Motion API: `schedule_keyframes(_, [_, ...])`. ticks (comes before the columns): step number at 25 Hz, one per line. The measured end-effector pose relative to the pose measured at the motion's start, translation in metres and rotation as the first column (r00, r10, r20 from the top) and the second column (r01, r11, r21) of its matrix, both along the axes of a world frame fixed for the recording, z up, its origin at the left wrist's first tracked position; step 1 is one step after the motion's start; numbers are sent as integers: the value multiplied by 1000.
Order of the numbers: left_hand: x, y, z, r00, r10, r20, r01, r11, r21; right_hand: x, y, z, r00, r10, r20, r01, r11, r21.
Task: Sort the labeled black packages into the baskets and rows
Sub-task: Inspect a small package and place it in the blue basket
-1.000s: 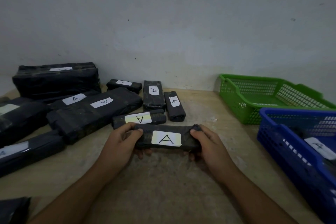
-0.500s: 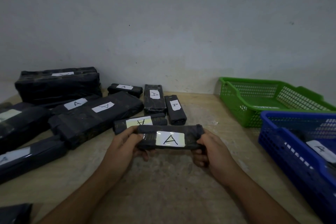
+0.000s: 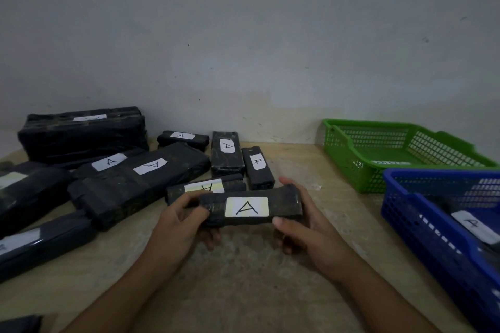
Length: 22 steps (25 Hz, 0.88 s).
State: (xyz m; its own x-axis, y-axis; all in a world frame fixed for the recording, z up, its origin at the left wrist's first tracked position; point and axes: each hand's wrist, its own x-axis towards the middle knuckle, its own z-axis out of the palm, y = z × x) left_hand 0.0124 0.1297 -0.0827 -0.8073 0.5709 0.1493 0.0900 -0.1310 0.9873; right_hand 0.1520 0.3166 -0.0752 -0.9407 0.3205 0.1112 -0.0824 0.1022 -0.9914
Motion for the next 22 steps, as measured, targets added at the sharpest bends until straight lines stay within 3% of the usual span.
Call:
schedule_keyframes(5, [1, 2, -1, 991, -76, 106, 67, 994, 86, -2, -1, 1, 990, -124, -68, 127, 991, 43])
schedule_keyframes(14, [4, -5, 0, 997, -72, -22, 72, 997, 35, -8, -5, 0, 983, -185, 13, 185, 983, -23])
schedule_keyframes(22, [6, -3, 1, 997, -38, -71, 34, 997, -63, -4, -7, 4, 979, -193, -59, 192, 981, -26])
